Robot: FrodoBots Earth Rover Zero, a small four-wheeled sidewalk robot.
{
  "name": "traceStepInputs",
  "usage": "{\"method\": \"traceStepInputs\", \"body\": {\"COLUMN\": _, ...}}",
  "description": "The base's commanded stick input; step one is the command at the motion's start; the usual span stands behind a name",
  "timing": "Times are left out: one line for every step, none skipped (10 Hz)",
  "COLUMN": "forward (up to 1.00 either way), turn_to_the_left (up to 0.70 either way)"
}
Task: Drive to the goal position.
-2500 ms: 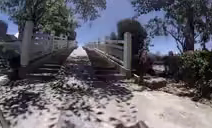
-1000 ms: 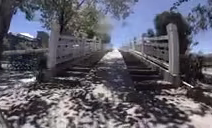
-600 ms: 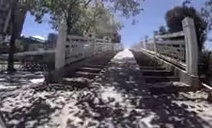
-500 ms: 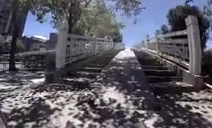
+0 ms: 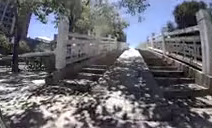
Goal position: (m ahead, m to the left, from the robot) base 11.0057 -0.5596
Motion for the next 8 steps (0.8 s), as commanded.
{"method": "traceStepInputs", "body": {"forward": 0.45, "turn_to_the_left": -0.27}}
{"method": "traceStepInputs", "body": {"forward": 0.45, "turn_to_the_left": -0.27}}
{"method": "traceStepInputs", "body": {"forward": 0.45, "turn_to_the_left": -0.24}}
{"method": "traceStepInputs", "body": {"forward": 0.45, "turn_to_the_left": -0.16}}
{"method": "traceStepInputs", "body": {"forward": 0.45, "turn_to_the_left": 0.0}}
{"method": "traceStepInputs", "body": {"forward": 0.45, "turn_to_the_left": 0.0}}
{"method": "traceStepInputs", "body": {"forward": 0.45, "turn_to_the_left": 0.0}}
{"method": "traceStepInputs", "body": {"forward": 0.45, "turn_to_the_left": 0.0}}
